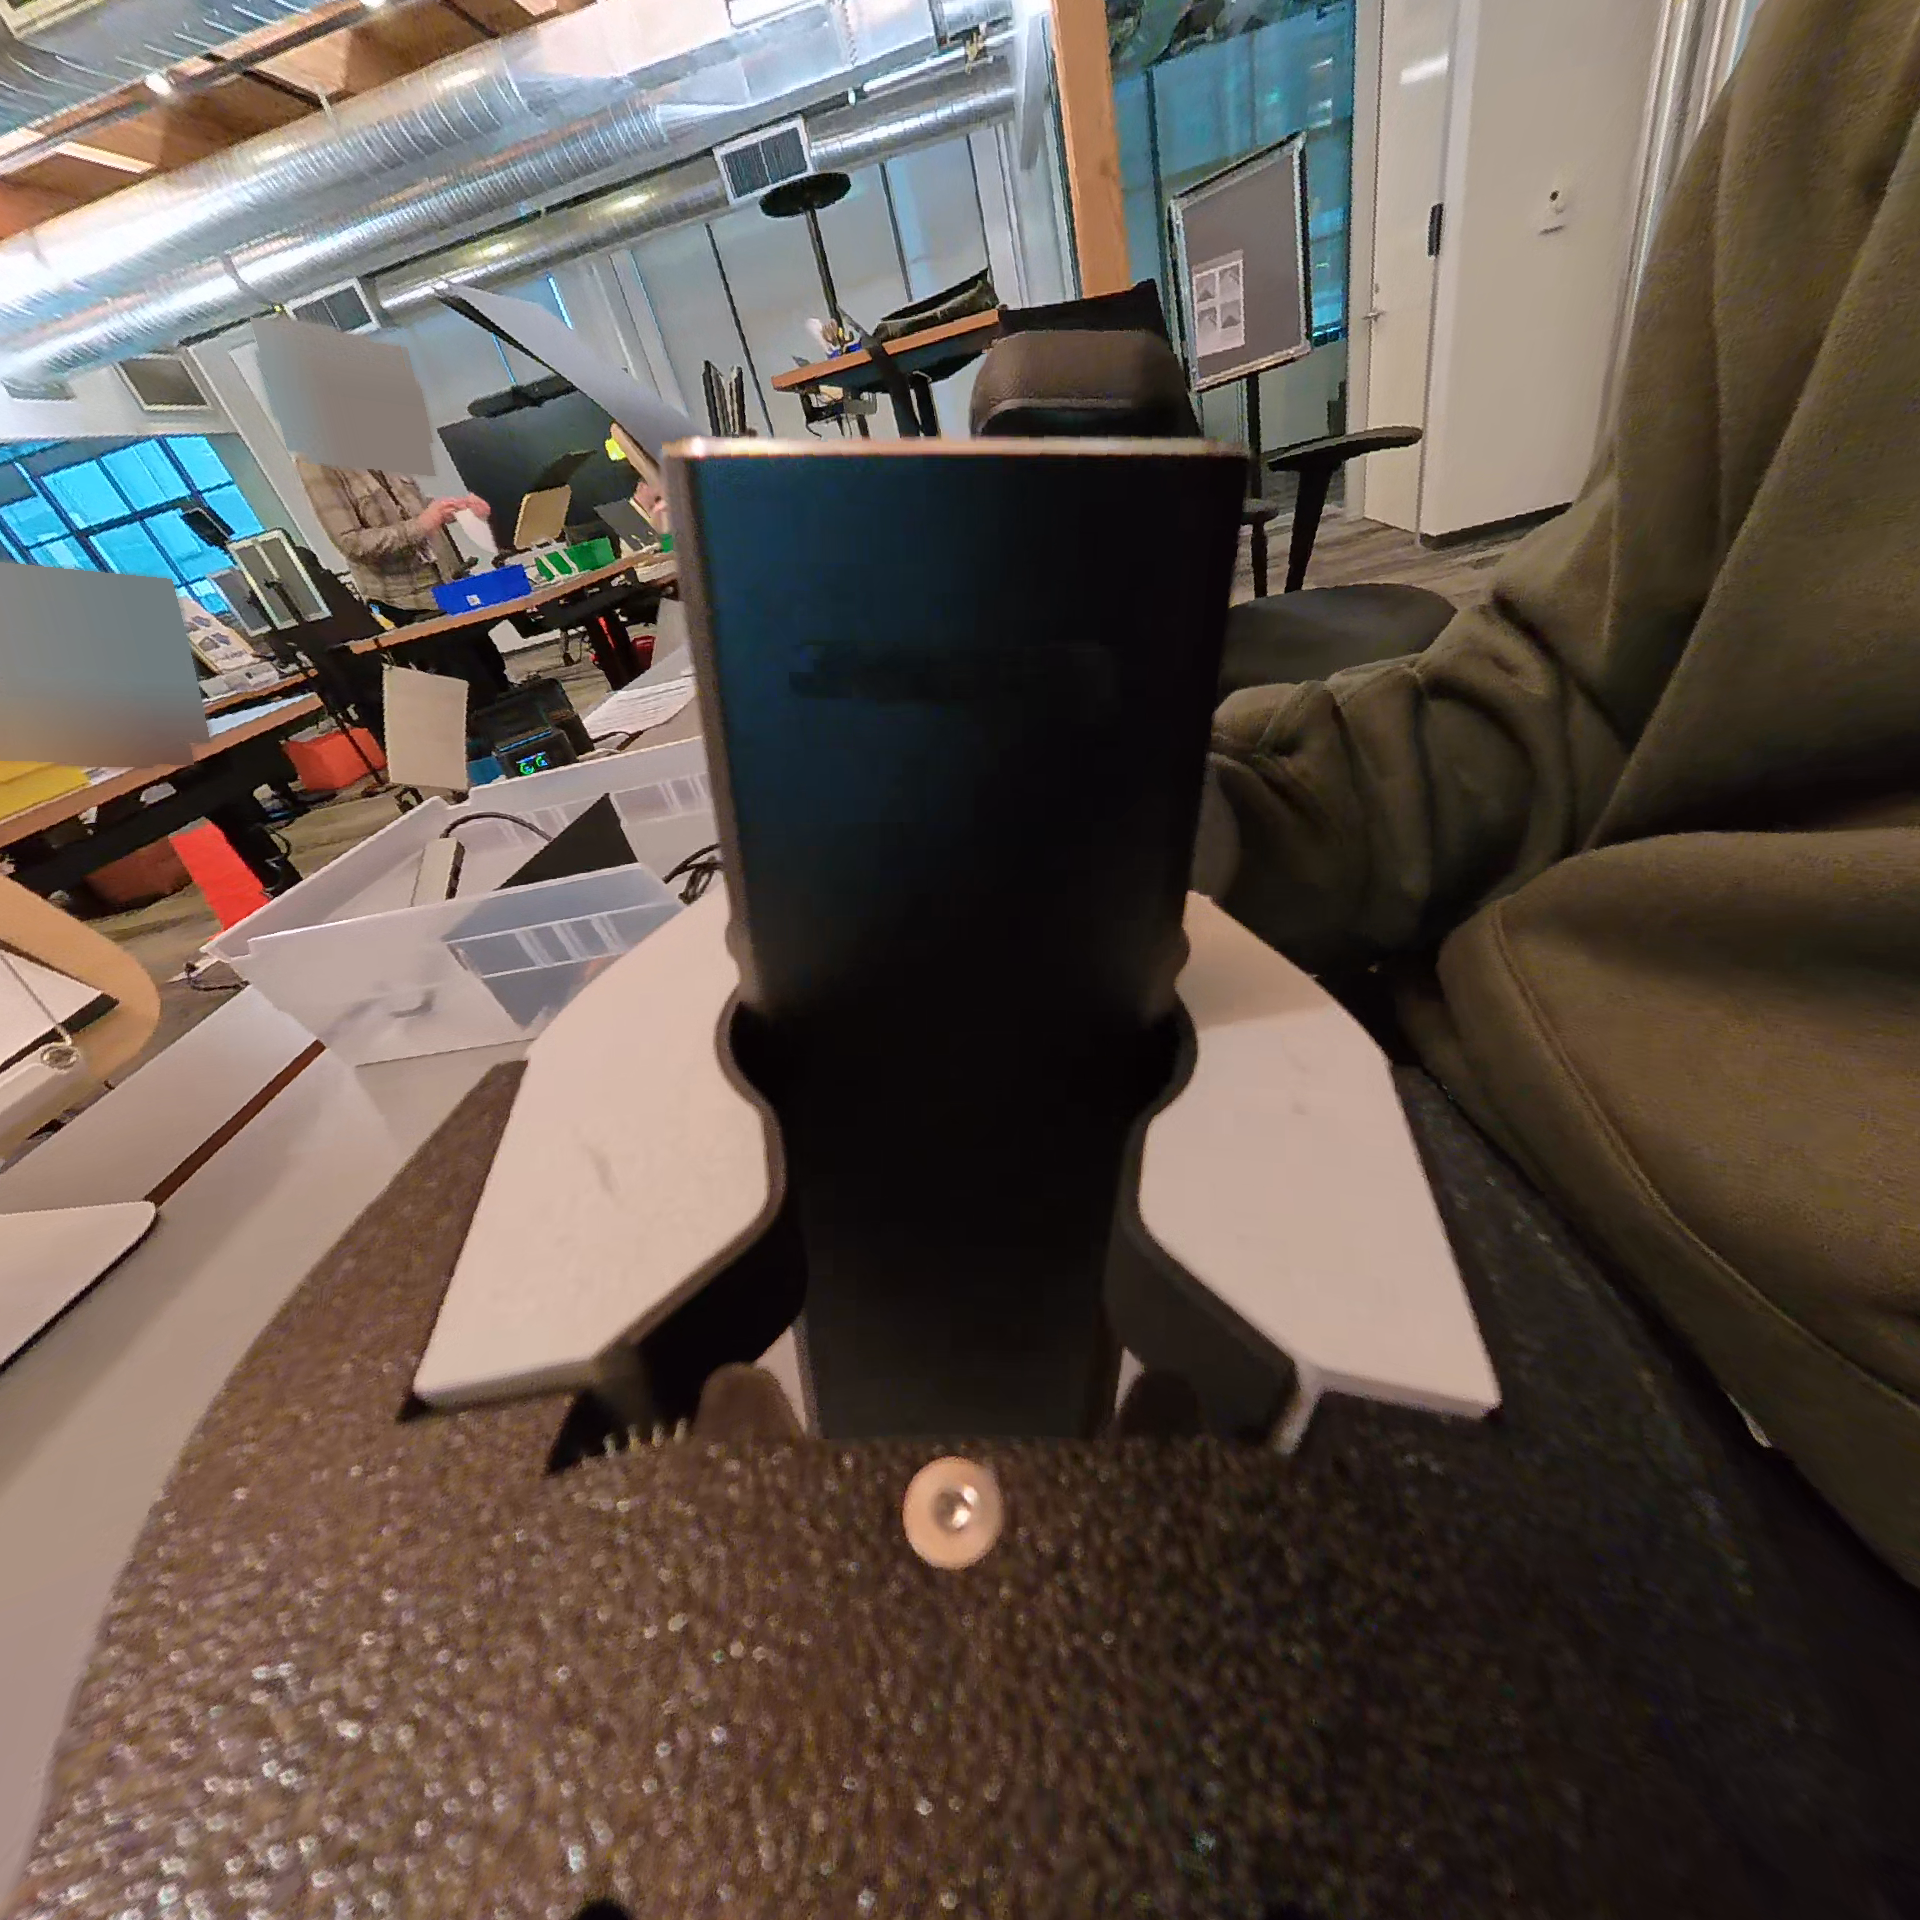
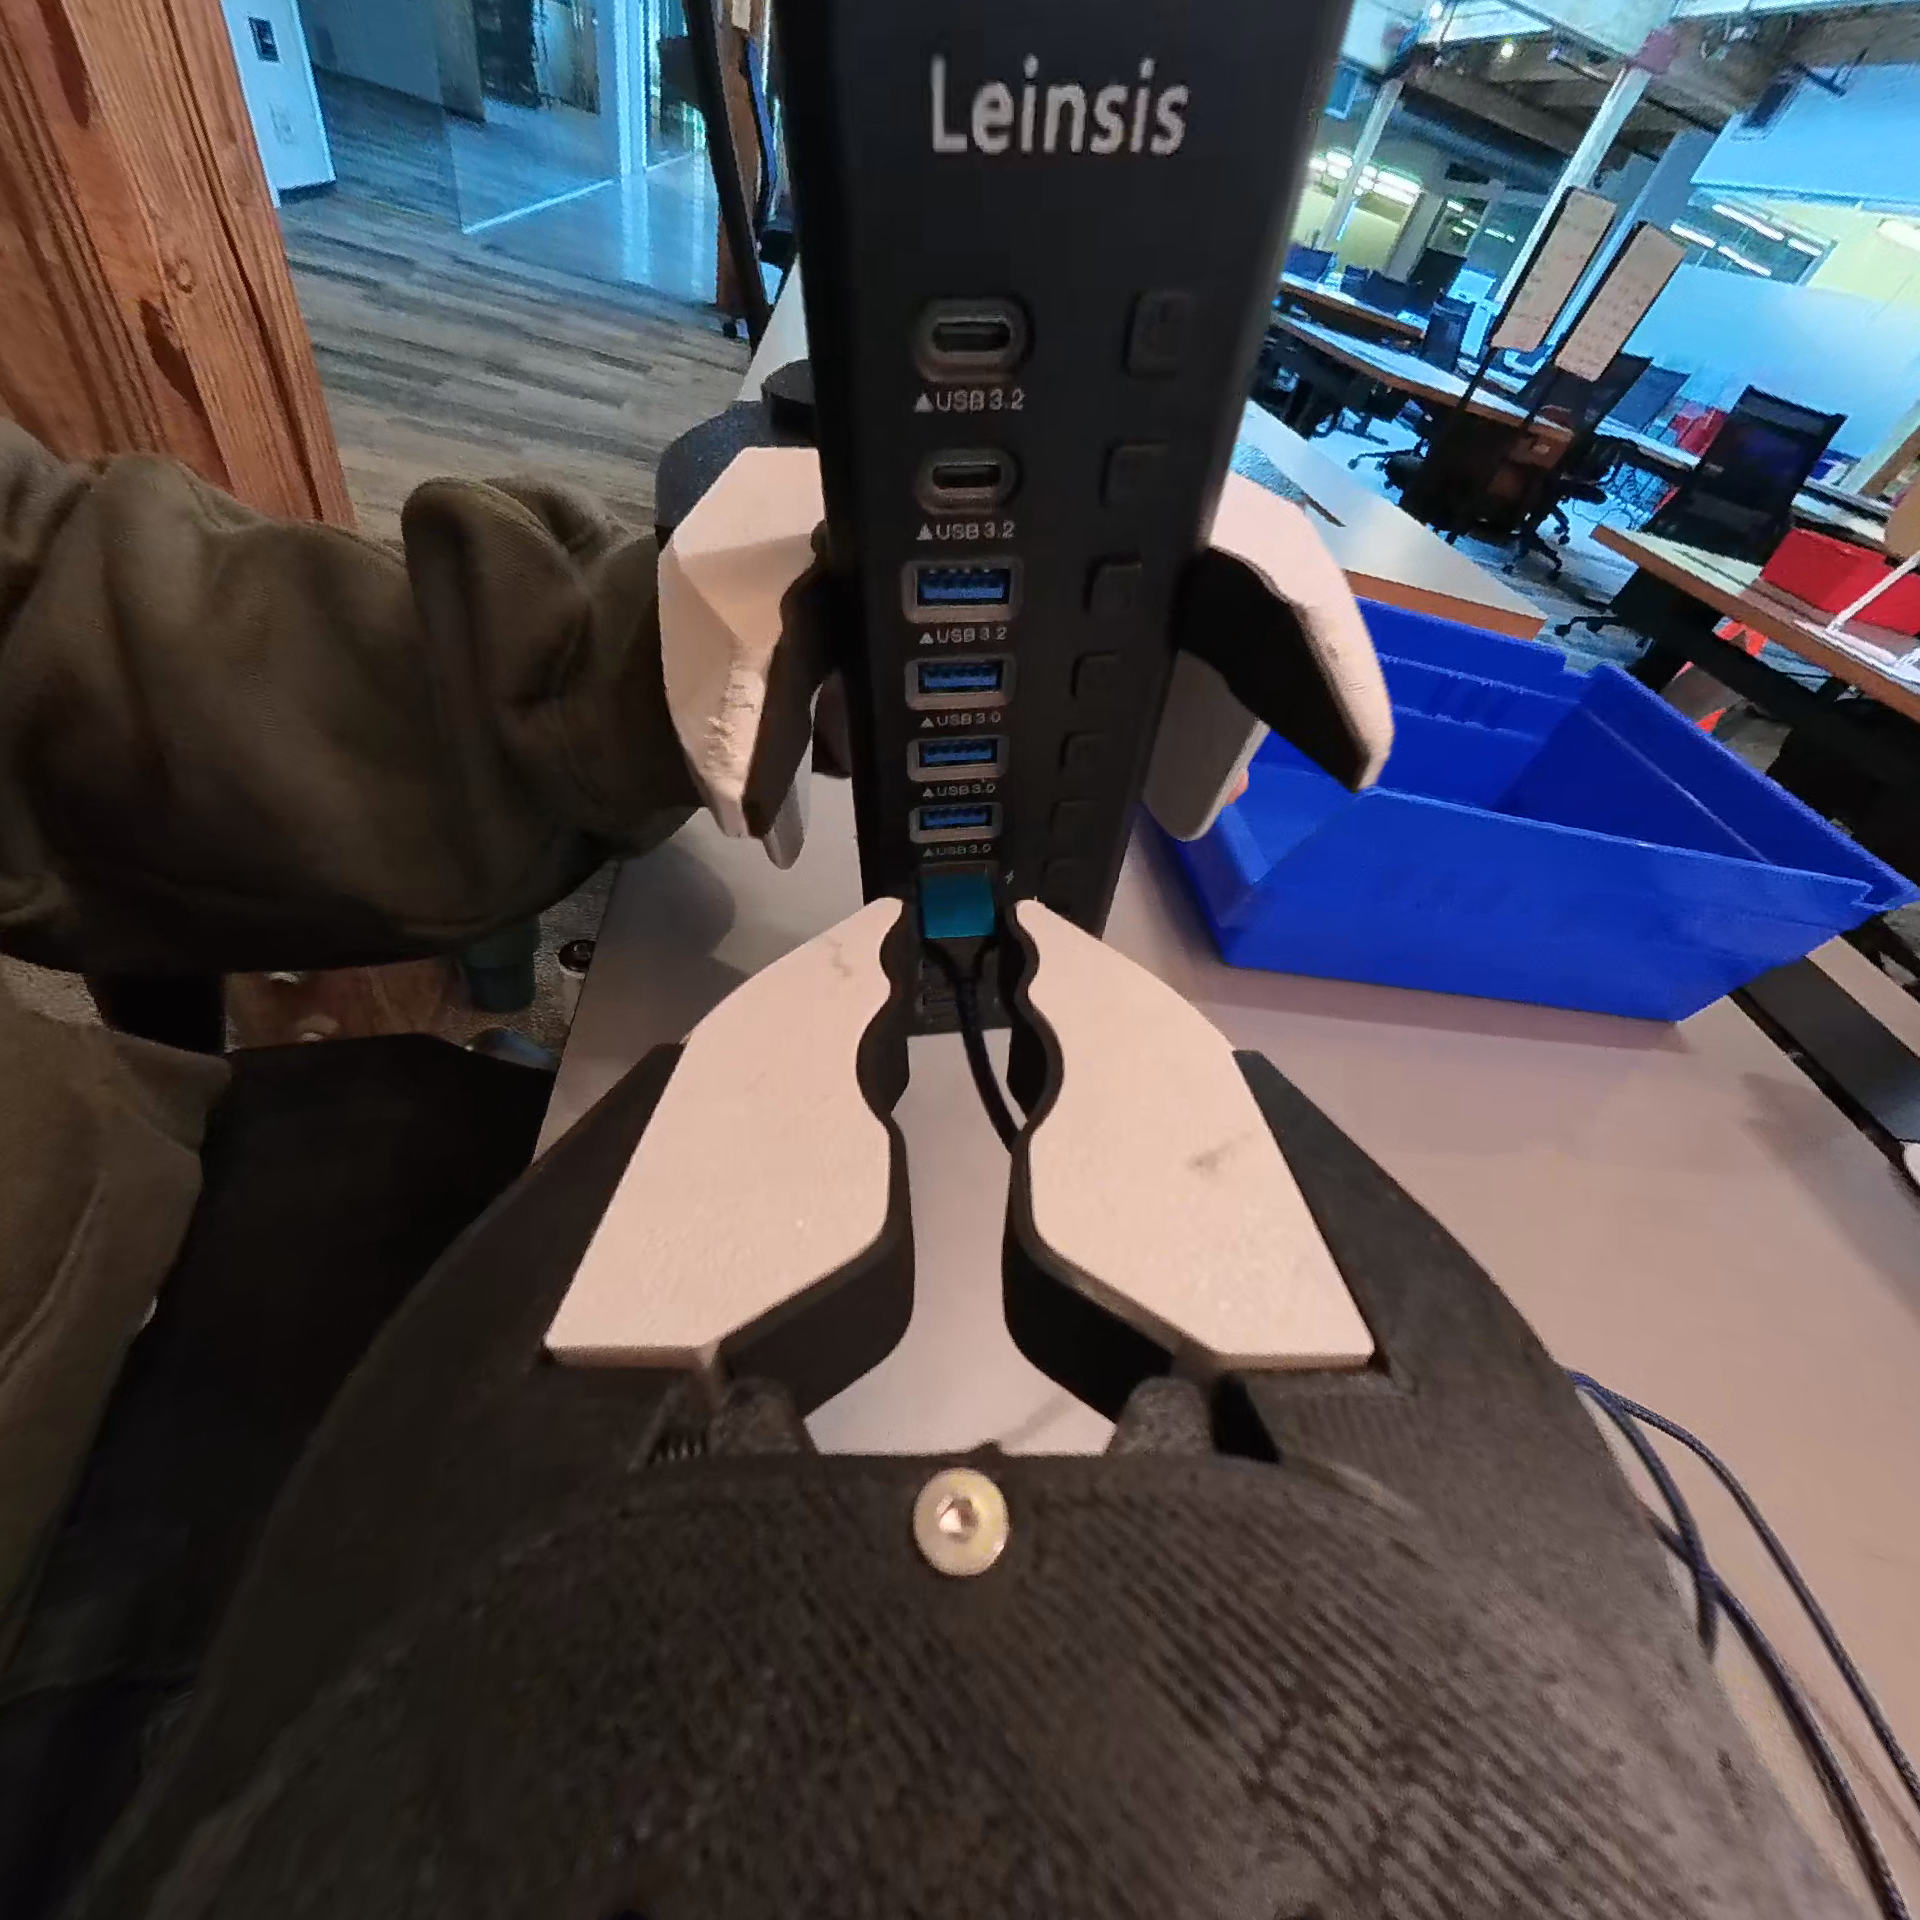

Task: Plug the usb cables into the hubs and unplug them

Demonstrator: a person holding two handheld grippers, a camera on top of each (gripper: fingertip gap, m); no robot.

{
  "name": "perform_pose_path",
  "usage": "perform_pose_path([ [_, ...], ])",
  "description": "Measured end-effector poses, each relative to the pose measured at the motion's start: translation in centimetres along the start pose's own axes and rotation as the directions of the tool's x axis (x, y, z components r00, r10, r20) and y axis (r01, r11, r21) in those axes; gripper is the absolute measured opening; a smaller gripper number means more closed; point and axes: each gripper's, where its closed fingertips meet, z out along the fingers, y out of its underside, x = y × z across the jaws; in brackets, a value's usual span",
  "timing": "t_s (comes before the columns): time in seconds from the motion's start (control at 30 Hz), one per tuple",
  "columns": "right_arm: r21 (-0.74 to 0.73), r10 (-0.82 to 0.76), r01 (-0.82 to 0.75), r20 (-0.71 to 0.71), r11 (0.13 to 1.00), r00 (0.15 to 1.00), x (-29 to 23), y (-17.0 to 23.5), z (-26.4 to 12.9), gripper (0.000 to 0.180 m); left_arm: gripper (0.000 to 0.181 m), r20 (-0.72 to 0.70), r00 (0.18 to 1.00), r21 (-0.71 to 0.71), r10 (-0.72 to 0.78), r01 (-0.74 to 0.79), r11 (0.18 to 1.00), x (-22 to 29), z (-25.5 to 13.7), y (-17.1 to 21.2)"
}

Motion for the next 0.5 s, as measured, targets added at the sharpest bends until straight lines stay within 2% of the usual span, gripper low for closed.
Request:
perform_pose_path([
  [0.2,0.001,-0.054,0.054,-0.054,0.999,0.997,0.5,0.0,-0.3,0.014,0.072,0.028,0.999,-0.032,-0.036,0.037,0.999,-0.3,-0.1,0.2],
  [0.33,-0.087,-0.128,0.121,-0.086,0.989,0.988,1.1,0.9,-0.5,0.014,0.077,0.065,0.998,-0.170,-0.027,0.037,0.985,-0.6,-0.2,1.9],
  [0.5,-0.094,-0.139,0.129,-0.109,0.987,0.984,1.6,1.0,-1.0,0.014,0.078,0.089,0.995,-0.198,-0.052,0.069,0.978,-1.1,-0.5,2.9],
])
